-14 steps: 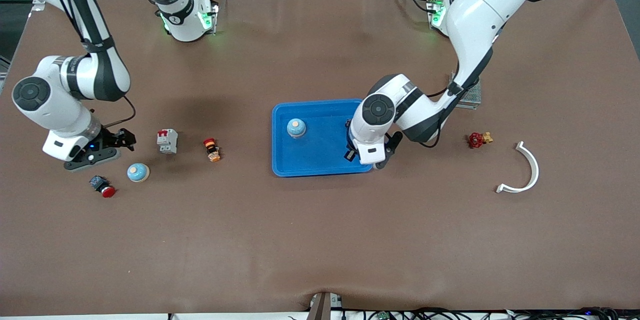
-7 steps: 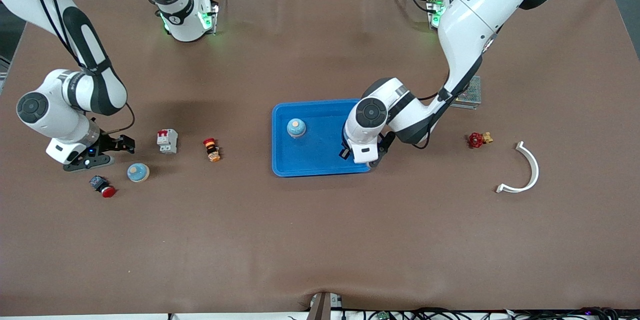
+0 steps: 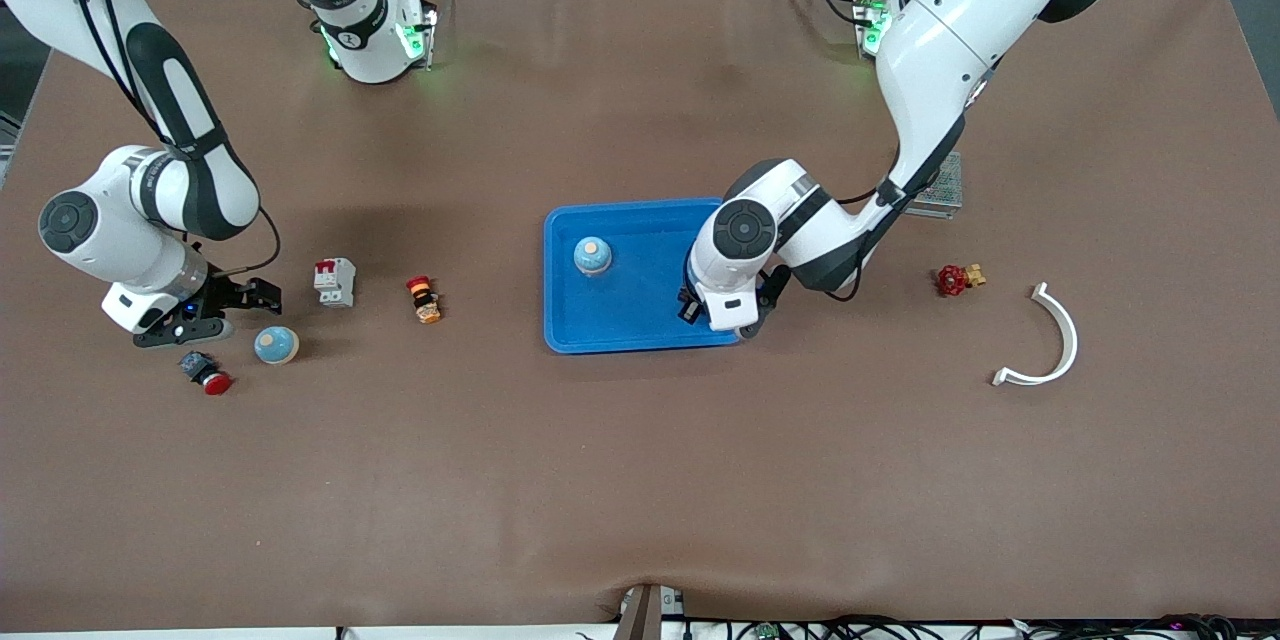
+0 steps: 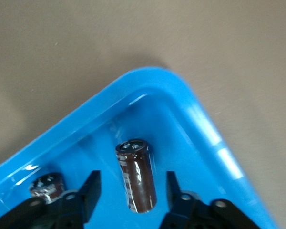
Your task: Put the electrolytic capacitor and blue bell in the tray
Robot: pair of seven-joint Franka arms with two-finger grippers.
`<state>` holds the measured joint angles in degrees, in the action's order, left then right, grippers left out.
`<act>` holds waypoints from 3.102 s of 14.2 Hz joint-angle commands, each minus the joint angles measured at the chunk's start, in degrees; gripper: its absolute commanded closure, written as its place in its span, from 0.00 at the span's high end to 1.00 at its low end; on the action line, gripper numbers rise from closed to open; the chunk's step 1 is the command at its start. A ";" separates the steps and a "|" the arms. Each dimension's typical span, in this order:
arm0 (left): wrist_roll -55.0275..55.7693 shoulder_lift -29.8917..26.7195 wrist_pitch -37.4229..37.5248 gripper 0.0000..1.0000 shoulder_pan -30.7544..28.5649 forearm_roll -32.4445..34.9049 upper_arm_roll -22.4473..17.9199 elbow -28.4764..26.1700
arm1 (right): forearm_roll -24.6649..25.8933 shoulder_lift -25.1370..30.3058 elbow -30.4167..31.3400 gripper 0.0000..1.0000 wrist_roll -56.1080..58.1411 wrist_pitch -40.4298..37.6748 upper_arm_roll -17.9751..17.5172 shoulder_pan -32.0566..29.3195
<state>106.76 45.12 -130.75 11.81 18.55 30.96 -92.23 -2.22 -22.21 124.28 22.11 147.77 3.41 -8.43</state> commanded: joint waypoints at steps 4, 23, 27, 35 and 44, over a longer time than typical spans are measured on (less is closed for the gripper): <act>-0.05 -4.95 3.91 1.00 -2.49 0.96 -0.20 5.39 | -1.03 -2.48 -3.52 1.00 -5.59 -0.64 -0.07 2.80; -53.47 -24.99 26.94 1.00 -20.24 0.53 0.33 5.66 | -1.03 -8.63 -7.74 1.00 -5.59 2.69 0.02 2.89; -61.40 -28.59 31.16 1.00 -21.83 0.44 0.24 5.66 | -1.03 -9.16 -7.92 1.00 -6.12 2.78 0.02 3.15; -66.21 -32.28 37.67 1.00 -23.76 -3.15 -0.10 7.59 | -1.03 -9.95 -7.83 1.00 -6.82 4.54 0.02 3.59; -85.56 -41.60 43.90 1.00 -13.76 -13.53 -19.08 5.75 | -1.03 -9.87 -7.83 0.00 -6.91 3.75 0.02 3.60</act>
<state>24.44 6.12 -88.14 -3.64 6.35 14.59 -84.98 -2.27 -31.60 117.18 15.80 152.12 3.38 -5.02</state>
